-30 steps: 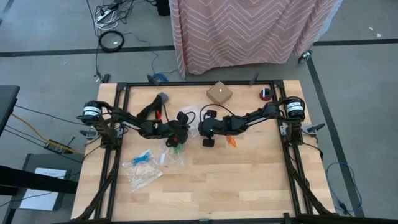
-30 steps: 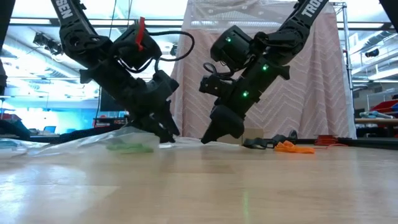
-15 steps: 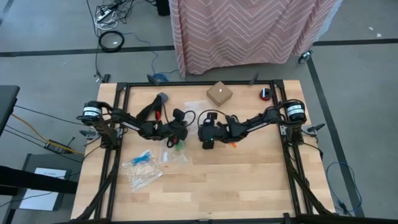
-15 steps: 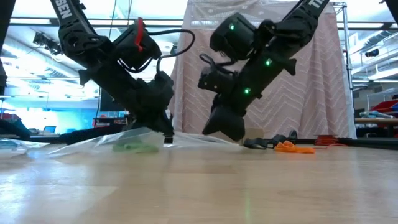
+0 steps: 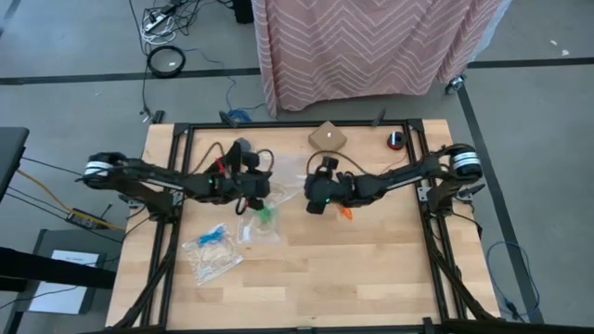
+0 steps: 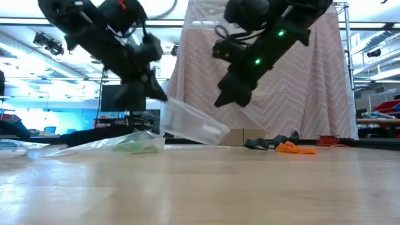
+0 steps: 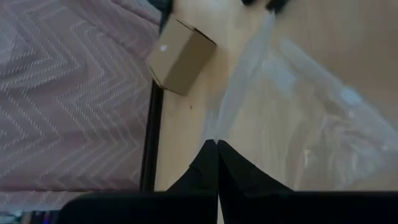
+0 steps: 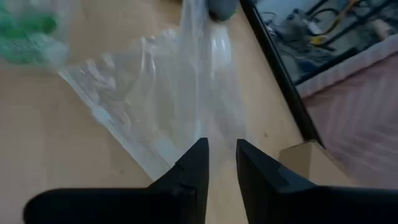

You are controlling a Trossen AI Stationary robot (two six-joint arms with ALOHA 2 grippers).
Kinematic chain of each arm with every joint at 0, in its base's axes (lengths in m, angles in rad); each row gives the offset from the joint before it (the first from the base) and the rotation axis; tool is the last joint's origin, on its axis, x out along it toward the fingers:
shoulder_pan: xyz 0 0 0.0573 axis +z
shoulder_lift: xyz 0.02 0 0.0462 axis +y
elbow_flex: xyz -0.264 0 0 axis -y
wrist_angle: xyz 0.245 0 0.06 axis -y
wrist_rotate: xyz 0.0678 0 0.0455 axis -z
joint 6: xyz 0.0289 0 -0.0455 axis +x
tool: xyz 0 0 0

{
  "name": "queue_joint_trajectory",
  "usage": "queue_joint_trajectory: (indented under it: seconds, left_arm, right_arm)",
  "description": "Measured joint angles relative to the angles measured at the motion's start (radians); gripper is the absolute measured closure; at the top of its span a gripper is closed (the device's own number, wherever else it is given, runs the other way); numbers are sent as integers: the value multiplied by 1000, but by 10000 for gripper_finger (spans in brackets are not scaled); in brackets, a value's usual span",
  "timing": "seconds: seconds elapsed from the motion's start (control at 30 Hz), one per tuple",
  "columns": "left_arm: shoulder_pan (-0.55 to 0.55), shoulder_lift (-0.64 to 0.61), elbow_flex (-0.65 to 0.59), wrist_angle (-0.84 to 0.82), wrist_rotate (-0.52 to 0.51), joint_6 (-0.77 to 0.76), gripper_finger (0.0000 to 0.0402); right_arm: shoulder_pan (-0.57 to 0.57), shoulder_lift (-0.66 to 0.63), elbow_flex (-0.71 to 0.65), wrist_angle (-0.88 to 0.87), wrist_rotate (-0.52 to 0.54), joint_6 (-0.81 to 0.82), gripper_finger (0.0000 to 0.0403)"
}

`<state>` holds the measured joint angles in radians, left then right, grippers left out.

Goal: Sort rubber bands
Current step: Open the transparent zip bag

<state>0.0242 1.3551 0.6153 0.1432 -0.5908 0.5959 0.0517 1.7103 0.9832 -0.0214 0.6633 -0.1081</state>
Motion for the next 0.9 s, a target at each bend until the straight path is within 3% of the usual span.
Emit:
queue_joint_trajectory:
  seconds: [0.17,0.37,0.47,0.6,0.9]
  left_arm:
    - [-1,-149,0,-125,19,-88,401]
    - [-1,-288,8,-163,60,-197,401]
    - [-2,-331,29,-175,62,-232,401]
    - [-6,-359,44,-175,62,-238,401]
    - [0,-351,54,-376,119,-153,391]
  right_arm:
    - [-45,-128,-123,49,-149,4,310]
    - [-105,-194,-309,432,-442,-5,295]
    - [-114,-176,-386,648,-456,-2,287]
    - [-113,-140,-442,812,-445,11,271]
    - [-84,-70,-420,854,-450,10,236]
